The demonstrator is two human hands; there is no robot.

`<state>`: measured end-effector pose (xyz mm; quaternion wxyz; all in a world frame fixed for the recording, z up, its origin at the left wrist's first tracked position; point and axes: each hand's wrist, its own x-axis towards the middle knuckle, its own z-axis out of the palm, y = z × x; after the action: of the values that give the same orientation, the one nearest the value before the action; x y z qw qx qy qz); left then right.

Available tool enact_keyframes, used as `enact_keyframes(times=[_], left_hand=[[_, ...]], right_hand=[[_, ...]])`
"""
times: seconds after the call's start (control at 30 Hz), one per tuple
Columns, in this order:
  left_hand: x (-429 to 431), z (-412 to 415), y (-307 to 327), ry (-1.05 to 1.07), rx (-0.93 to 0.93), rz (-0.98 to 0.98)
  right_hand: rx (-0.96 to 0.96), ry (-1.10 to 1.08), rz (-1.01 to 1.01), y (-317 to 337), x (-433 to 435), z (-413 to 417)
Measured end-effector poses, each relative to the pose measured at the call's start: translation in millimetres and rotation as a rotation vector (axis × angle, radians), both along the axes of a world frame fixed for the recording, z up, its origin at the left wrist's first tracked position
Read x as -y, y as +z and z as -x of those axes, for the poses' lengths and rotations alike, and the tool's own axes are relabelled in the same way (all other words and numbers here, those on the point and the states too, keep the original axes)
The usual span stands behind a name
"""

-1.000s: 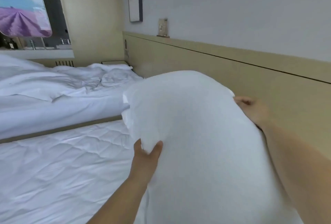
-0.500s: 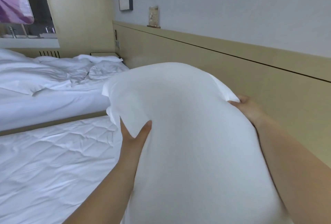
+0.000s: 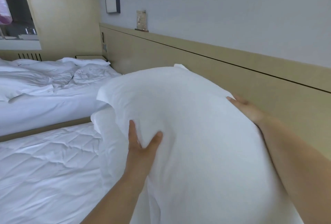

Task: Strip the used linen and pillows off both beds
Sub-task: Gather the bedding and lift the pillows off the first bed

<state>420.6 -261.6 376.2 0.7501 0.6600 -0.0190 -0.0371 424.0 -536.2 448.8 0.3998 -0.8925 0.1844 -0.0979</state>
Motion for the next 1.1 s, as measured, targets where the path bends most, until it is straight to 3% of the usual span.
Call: enact_keyframes(times=[0.27, 0.47, 0.67, 0.73, 0.9, 1.1], left_hand=[[-10.4, -37.3, 16.2, -0.022, -0.065, 0.062], [-7.2, -33.1, 35.1, -0.094, 0.147, 0.082], [-21.9, -32.9, 47.2, -0.051, 0.281, 0.046], [-29.7, -37.5, 36.6, -0.005, 0.239, -0.02], [-46.6, -40.6, -1.9, -0.058, -0.026, -0.255], [-32.4, -40.9, 13.8, -0.224, 0.046, -0.34]], right_hand=[[0.037, 0.057, -0.033, 0.4, -13.8, -0.1], [0.253, -0.194, 0.022, -8.0, -27.0, -8.7], [0.485, -0.19, 0.006, 27.8, -44.5, -15.2], [0.432, -0.185, 0.1, 29.8, -48.6, -22.7], [0.073, -0.038, 0.2, -8.6, -64.2, -31.0], [-0.066, -0.148, 0.201, -7.1, -54.2, -10.5]])
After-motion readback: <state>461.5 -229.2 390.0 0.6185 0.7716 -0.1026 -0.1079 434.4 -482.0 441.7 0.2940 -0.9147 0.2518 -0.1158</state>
